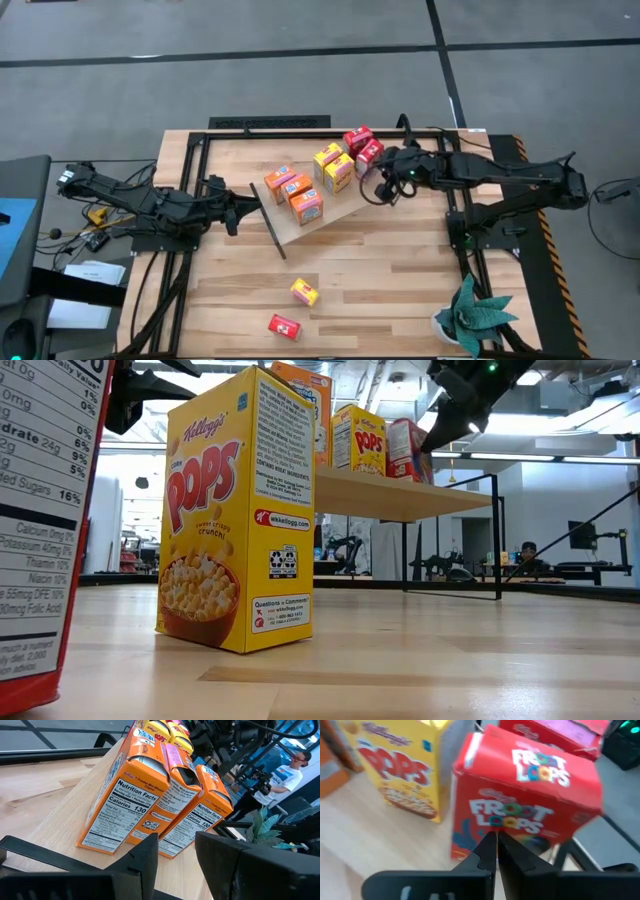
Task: Stack cereal on shelf
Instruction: Put the top red cereal box on the shelf aligned with the other red cereal box, then put the yellow cereal box on the shelf aligned with the other yellow cereal box
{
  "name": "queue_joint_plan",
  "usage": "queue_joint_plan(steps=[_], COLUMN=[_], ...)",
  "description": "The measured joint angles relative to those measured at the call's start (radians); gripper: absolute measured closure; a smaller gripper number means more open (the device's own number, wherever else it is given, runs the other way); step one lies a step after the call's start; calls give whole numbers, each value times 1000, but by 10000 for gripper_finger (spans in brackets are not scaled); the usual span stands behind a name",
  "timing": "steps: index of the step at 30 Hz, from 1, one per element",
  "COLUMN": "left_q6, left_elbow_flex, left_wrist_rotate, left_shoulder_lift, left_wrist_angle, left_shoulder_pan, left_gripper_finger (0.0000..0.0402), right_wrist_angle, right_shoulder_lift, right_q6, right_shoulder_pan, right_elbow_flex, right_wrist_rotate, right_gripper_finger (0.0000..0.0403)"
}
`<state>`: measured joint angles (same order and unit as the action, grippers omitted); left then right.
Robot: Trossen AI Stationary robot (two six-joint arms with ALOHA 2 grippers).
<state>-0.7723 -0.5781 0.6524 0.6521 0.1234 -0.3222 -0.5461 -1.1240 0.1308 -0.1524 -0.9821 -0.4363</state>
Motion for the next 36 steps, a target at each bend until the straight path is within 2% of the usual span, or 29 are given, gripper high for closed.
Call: queue_joint_plan(steps=[11,20,27,32,36], left_q6=[4,5,5,5,5], left_elbow_flex=[0,0,0,0,0], left_wrist_rotate=[-1,-1,-1,-33,-143], left_shoulder_lift=[0,0,0,0,0], left_wrist_angle=[0,0,0,0,-1], left_shoulder_pan=[0,0,0,0,0], left_gripper_finger=[282,282,282,282,282], right_wrist_angle=[2,2,9,-9,15], right_shoulder_lift=[-11,-11,-10,-6,-6], right_q6=[18,15,18,54,79], right_shoulder_pan=[66,10,5,58,131], right_elbow_flex=[1,0,0,-26,-72], right_wrist_rotate=[19,18,26,125,251], right_gripper_finger=[388,361,366,378,383])
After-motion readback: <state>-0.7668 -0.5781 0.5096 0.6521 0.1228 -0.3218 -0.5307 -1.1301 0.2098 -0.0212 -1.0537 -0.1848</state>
